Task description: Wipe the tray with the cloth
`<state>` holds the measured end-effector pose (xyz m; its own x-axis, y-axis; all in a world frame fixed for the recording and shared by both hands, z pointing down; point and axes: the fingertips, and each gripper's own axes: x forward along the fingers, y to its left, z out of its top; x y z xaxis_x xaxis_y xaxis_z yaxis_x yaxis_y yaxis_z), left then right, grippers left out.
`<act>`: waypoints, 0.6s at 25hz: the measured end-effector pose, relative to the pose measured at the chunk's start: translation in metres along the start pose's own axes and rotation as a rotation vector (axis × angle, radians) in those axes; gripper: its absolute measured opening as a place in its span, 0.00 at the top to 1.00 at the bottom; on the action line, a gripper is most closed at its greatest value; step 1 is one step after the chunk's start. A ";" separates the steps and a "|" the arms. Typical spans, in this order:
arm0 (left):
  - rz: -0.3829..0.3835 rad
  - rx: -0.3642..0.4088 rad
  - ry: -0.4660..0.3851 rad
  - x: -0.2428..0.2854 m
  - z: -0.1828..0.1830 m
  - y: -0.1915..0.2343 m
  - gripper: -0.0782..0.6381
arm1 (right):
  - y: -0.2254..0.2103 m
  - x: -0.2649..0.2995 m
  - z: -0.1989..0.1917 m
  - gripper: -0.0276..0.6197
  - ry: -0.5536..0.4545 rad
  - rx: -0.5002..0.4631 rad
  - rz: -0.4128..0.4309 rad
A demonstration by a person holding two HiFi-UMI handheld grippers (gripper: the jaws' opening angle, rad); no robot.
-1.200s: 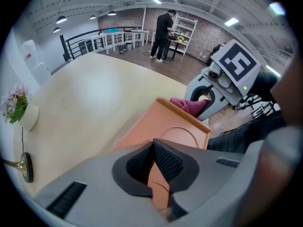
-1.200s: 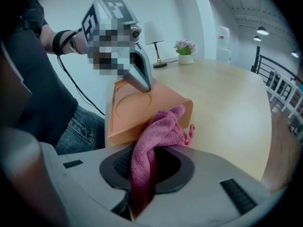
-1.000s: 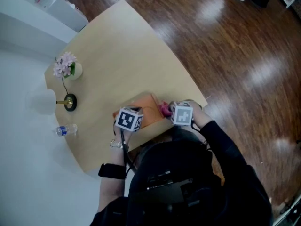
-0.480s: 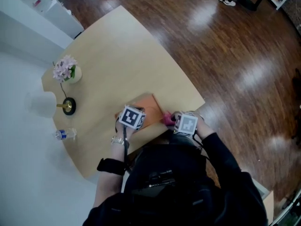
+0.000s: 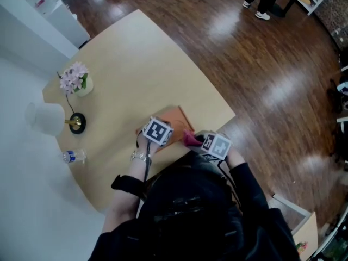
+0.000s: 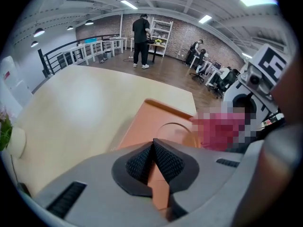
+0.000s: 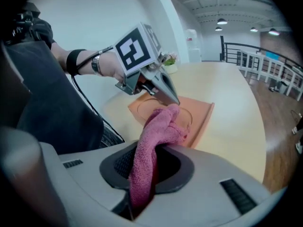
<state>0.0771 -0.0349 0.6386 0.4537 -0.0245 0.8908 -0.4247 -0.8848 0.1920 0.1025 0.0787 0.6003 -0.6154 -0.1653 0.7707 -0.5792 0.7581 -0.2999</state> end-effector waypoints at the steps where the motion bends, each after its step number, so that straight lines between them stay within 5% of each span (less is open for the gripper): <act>1: 0.000 -0.005 -0.014 -0.002 0.000 0.001 0.89 | -0.005 -0.006 0.006 0.85 -0.030 0.019 -0.020; 8: -0.043 -0.114 -0.216 -0.066 -0.020 -0.029 0.89 | -0.080 -0.047 0.043 0.85 -0.121 0.082 -0.218; 15: -0.086 -0.297 -0.163 -0.065 -0.083 -0.074 0.89 | -0.145 -0.028 0.092 0.85 -0.033 -0.073 -0.254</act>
<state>0.0137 0.0709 0.6009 0.6065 -0.0507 0.7935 -0.5782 -0.7131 0.3964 0.1547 -0.0846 0.5711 -0.4726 -0.3756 0.7972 -0.6779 0.7329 -0.0565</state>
